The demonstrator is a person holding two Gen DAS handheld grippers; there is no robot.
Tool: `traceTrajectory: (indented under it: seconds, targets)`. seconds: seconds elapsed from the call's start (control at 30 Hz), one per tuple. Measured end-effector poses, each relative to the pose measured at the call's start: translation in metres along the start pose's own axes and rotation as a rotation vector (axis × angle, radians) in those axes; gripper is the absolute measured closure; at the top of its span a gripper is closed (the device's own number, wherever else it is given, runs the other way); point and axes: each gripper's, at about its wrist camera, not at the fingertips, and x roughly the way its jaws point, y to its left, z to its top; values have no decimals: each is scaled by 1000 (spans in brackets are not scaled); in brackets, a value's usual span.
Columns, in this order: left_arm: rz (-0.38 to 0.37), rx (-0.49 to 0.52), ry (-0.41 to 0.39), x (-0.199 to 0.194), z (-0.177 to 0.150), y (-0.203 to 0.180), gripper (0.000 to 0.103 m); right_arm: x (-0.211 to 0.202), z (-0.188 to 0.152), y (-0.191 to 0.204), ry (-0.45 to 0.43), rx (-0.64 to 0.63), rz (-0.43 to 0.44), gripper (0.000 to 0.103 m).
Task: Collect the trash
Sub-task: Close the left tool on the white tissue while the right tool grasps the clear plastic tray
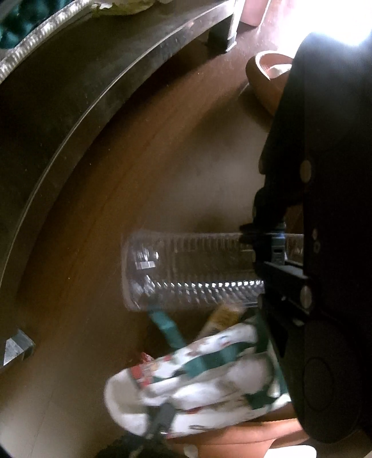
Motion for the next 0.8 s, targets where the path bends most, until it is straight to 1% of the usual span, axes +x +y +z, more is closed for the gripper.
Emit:
traceTrajectory:
  seconds: [0.1,0.2,0.23,0.27,0.3,0.33,0.37,0.4,0.47,0.53,0.6,0.67,0.8]
  targets:
    - [13,-20,9,0,6,14,75,2,0,-3,-1,3,12,103]
    - [17,-35,13,3,9,12,74,6,-1,-3,3,4,20,103]
    - [9,-45,15,3,8,10,72,7,-3,-7,4,0,24,103]
    - [-4,-51,16,2,8,10,68,9,-2,-5,5,0,27,103]
    - [-24,-55,17,0,7,11,63,9,-2,-6,5,-1,30,103]
    - [-36,-56,18,-4,6,16,42,9,-2,-7,5,-1,32,103]
    - [-44,-64,15,-8,5,17,26,9,-2,-8,5,-1,35,103]
    - [-55,-68,-2,-14,3,17,25,3,1,-10,5,3,36,103]
    - [-50,-62,-35,-26,-1,15,25,2,3,-12,2,9,39,103]
    - [-61,-6,-77,-41,-4,8,25,11,2,-9,0,17,43,103]
    - [-47,82,-106,-47,-6,-6,25,11,2,-7,0,19,46,103]
    - [-25,177,-104,-45,-8,-19,25,14,3,-6,2,18,48,103]
    - [-8,248,-86,-25,-7,-31,25,14,2,-8,2,15,55,103]
